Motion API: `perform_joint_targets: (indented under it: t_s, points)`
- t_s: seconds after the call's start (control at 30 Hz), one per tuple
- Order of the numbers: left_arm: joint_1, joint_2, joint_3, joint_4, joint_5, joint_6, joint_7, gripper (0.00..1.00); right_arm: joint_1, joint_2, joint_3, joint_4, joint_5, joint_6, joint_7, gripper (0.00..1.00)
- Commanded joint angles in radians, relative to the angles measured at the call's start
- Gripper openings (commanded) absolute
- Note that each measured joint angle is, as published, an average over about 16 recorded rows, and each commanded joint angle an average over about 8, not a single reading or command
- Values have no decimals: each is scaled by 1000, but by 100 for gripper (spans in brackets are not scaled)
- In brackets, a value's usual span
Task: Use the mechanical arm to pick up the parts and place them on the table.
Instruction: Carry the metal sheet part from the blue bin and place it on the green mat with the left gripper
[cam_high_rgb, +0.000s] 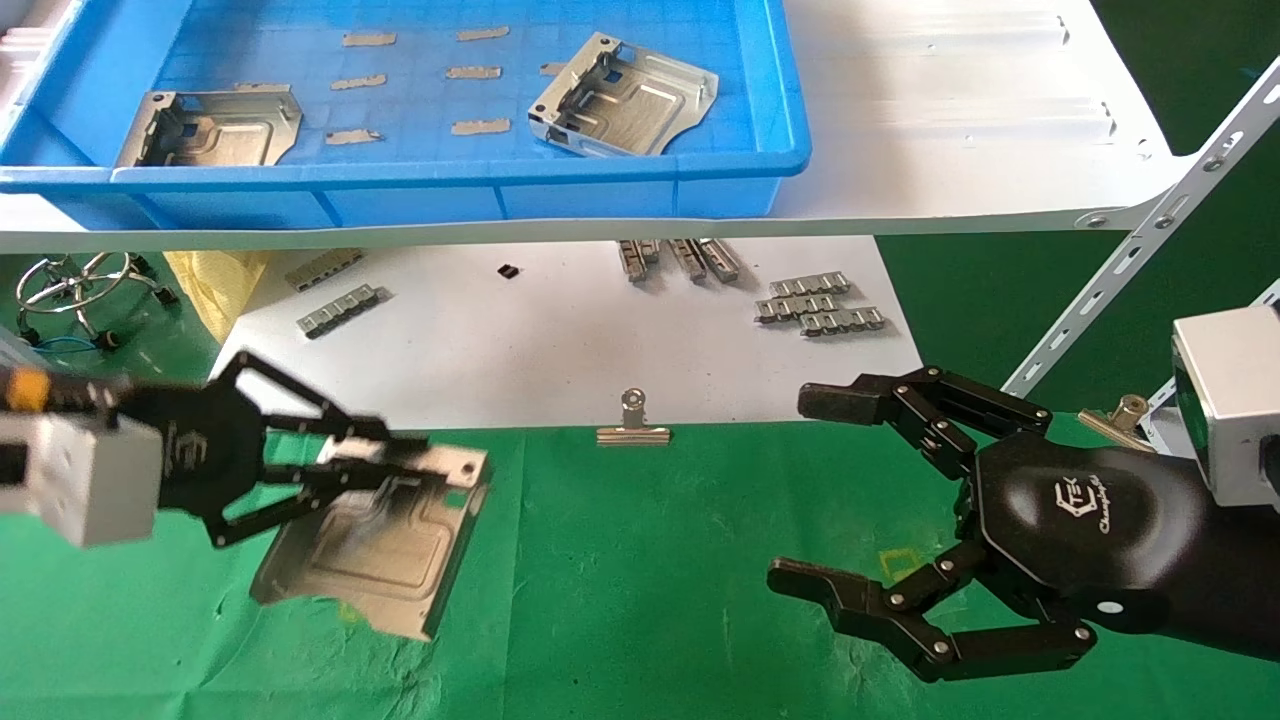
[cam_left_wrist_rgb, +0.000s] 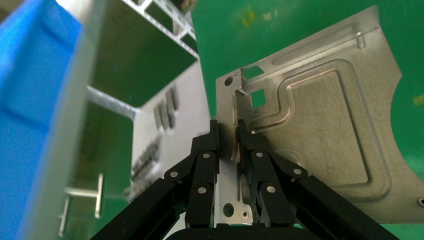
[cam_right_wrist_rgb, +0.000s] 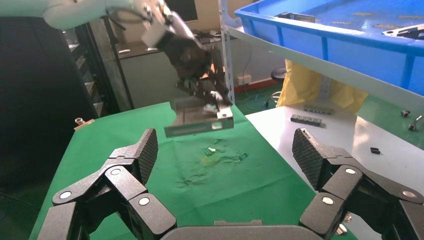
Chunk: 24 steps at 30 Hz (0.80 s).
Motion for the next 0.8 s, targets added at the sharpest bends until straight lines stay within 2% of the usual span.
perform_joint_targets:
  t_s: [0.03,0.23,0.5,0.53,0.77,0.8]
  points:
    - [32,-5,16,40,1,-3,87,0,0,0,0,0,0,0,0,100]
    - [81,6,13,182,-4,-32,263,0,0,0,0,0,0,0,0,100]
    - [127,43,34,238,41,-67,435,1,0,0,0,0,0,0,0,100]
    - [135,46,34,243,42,-76,451,11,0,0,0,0,0,0,0,100]
    - [187,61,13,281,7,-114,504,97,0,0,0,0,0,0,0,100]
    - [191,63,12,287,4,-115,499,100,0,0,0,0,0,0,0,100]
